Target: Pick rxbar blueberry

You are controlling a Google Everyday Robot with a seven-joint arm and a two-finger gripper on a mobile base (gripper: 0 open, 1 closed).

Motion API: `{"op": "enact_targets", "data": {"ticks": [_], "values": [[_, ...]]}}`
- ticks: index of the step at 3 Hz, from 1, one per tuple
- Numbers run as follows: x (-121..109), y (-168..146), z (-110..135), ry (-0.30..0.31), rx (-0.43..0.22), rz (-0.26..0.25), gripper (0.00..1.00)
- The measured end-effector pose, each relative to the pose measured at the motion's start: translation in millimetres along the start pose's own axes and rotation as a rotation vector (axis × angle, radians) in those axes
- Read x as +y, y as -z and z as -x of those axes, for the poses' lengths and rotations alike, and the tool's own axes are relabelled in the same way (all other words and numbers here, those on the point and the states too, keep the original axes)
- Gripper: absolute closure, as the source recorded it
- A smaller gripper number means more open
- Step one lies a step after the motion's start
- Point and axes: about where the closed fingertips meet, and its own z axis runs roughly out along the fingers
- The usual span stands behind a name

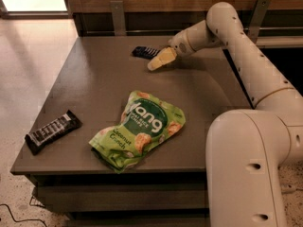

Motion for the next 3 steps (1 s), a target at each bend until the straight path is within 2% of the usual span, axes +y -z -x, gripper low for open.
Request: {"op": "enact_targets", "data": {"ticks": [1,2,3], "values": [[2.4,-7.9,2.9,0.005,-0.019,0.032,0.0],[2.5,-7.5,3.4,0.005,-0.019,0.032,0.15],[2.5,-7.4,3.7,0.005,-0.019,0.032,0.38]]}}
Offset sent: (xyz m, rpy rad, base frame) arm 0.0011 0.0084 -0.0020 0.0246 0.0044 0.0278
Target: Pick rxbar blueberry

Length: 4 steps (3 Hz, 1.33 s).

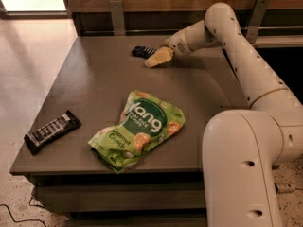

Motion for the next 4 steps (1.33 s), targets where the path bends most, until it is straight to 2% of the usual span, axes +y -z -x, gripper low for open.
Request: {"op": "enact_targets", "data": {"ticks": [2,3,4], "values": [[0.4,3.1,4.7,0.0,0.0,0.0,0.85],[0.9,5.3,8.5,0.0,0.0,0.001,1.0],[1.0,5.4,8.7,0.0,0.0,0.001,1.0]]}}
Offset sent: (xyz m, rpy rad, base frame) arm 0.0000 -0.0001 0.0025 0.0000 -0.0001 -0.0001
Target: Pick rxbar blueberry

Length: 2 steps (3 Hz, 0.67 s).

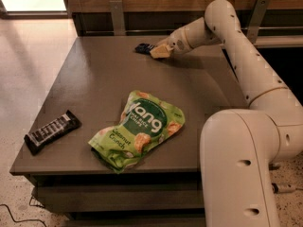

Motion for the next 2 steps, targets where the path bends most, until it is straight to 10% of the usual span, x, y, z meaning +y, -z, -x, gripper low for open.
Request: {"op": "enact_targets", "data": {"ticks": [2], "values": [[0.1,0.5,0.8,0.0,0.0,0.0,1.0]]}}
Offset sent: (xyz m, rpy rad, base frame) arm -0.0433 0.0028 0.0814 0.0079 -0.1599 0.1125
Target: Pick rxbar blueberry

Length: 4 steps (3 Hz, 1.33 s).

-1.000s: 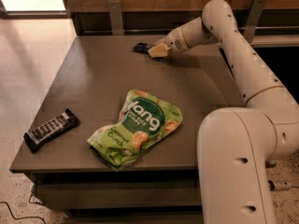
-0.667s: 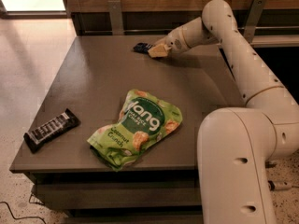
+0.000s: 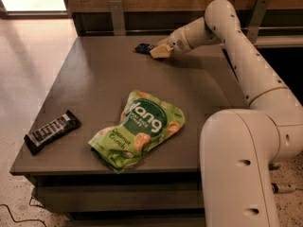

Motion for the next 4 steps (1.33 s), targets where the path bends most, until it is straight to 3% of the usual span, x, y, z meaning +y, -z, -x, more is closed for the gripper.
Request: {"op": "enact_targets", "data": {"ticks": [4], "values": [[0.1,0.3,0.4,0.0,0.0,0.0,1.0]]}}
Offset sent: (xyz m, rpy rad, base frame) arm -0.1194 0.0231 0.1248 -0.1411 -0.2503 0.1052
